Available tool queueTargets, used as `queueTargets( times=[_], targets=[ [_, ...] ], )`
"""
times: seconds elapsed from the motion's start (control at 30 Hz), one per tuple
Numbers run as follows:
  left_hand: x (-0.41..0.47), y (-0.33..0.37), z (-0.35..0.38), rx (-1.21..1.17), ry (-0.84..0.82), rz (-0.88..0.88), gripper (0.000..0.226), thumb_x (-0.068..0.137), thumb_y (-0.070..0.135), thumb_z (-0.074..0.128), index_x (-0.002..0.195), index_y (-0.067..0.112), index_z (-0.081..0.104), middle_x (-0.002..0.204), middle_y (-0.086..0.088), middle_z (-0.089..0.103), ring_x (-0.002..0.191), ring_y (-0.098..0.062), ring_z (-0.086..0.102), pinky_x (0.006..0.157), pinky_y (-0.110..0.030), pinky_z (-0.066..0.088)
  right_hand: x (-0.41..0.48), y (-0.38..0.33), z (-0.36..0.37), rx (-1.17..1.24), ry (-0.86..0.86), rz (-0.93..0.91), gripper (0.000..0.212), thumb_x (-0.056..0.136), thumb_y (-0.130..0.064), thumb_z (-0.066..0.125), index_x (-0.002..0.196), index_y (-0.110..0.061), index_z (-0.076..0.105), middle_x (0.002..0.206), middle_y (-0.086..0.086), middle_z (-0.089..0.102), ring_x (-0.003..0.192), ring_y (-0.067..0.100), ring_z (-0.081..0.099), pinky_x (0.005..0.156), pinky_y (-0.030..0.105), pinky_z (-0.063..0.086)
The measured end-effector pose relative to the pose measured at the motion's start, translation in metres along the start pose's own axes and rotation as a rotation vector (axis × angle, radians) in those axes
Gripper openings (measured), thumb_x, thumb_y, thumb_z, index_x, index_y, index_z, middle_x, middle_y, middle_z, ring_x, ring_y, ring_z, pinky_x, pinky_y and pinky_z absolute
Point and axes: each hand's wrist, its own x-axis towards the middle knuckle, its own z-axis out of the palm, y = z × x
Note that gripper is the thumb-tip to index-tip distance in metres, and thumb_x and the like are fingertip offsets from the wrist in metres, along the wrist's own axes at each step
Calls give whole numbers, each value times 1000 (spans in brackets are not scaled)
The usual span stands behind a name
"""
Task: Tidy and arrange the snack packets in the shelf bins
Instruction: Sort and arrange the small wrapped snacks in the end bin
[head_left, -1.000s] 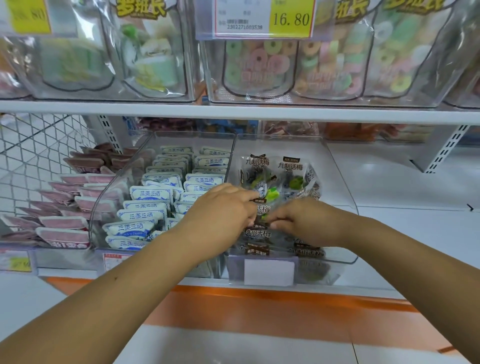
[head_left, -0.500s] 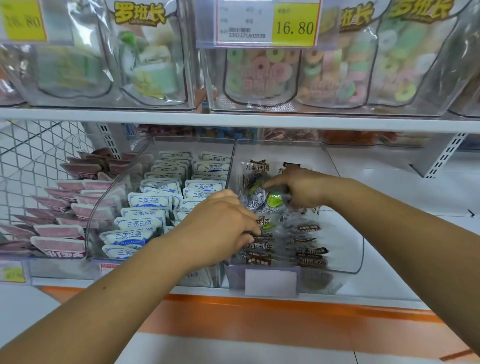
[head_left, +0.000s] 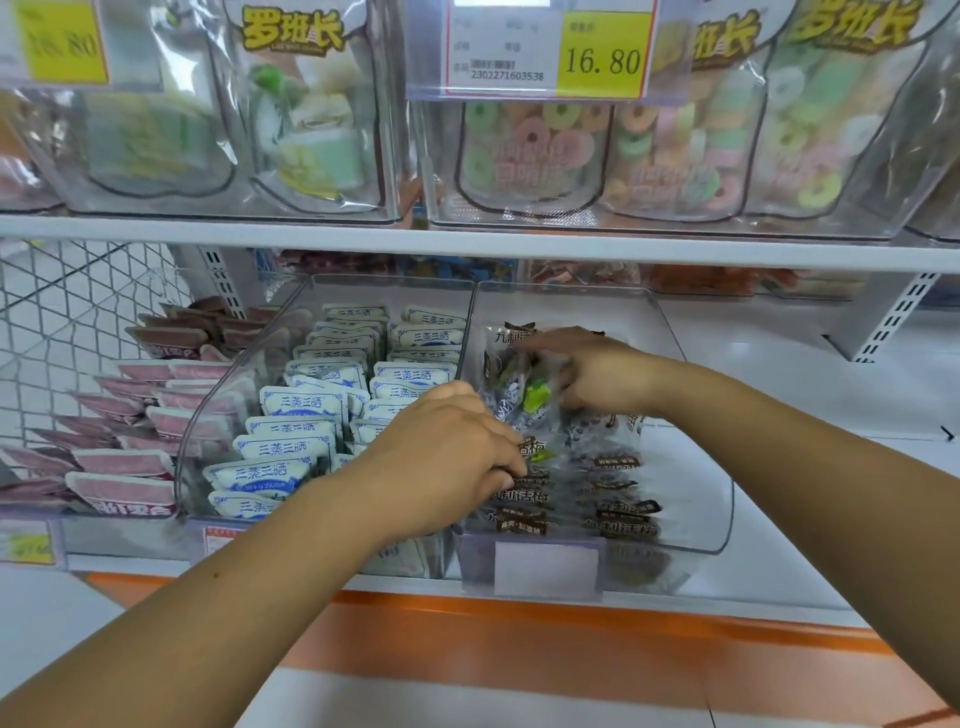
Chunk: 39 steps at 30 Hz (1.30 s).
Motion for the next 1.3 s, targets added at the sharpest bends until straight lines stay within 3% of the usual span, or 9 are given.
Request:
queueTargets(
  times=[0.13,0.33,0.47,0.67,0.73,0.9,1.07,1.2,1.3],
  targets=[
    [0,-1,1,-6,6,-5,22,90,43,62,110,38,70,122,21,63,106,-10,55,99,-24,21,2,5,-4,365,74,247,62,84,-7,70,139,-19,41,136,10,49,94,21,68,87,37,57],
    [0,-2,1,-4,5,9,22,89,43,62,108,38,71,122,19,64,104,-13,56,96,-24,24,4,-13,-1,427,-17,383,74,78,-2,76,142,0,39,107,23,68,66,19,69,60,24,58],
    [0,-1,0,1,-13,-9,24,91,44,58,112,39,69,126,21,61,108,-11,52,99,-24,21,-7,-8,-9,424,37,348,53,82,6,69,131,-7,53,83,17,71,64,22,69,73,36,60],
    [0,2,-3,49,-62,-23,29,94,48,51,120,42,63,135,24,52,117,-8,46,104,-23,17,-34,7,-16,523,126,248,56,81,13,66,132,-7,53,104,11,62,80,28,70,82,39,58],
    [-1,3,-5,51,-78,-25,30,94,48,51,122,42,62,136,24,52,119,-8,44,105,-24,16,-37,5,-16,520,142,237,54,79,13,67,128,-8,57,98,6,58,79,23,66,83,36,57],
    [1,4,-8,94,-114,-41,35,95,49,48,126,40,59,145,21,43,126,-9,40,110,-26,12,-50,0,-16,528,147,159,33,80,7,70,103,-16,64,100,3,58,71,13,62,60,16,54],
    [2,6,-10,151,-131,-42,40,96,50,44,130,35,58,148,17,40,131,-10,36,109,-25,2,-54,2,-10,500,162,72,21,84,-3,71,101,-13,66,84,3,62,65,12,62,58,14,52],
    [-1,8,-10,100,-58,-60,39,92,51,52,128,36,56,140,17,46,126,-11,39,111,-26,16,-44,1,-6,306,67,4,21,81,-5,74,92,-21,67,90,3,67,84,20,66,84,35,55],
    [-5,12,-12,31,28,-120,57,85,51,63,135,32,42,135,14,35,122,-12,39,107,-26,29,-27,-9,10,111,-54,-57,21,85,-8,69,97,-24,65,104,-3,66,97,15,62,92,36,51]
  ],
)
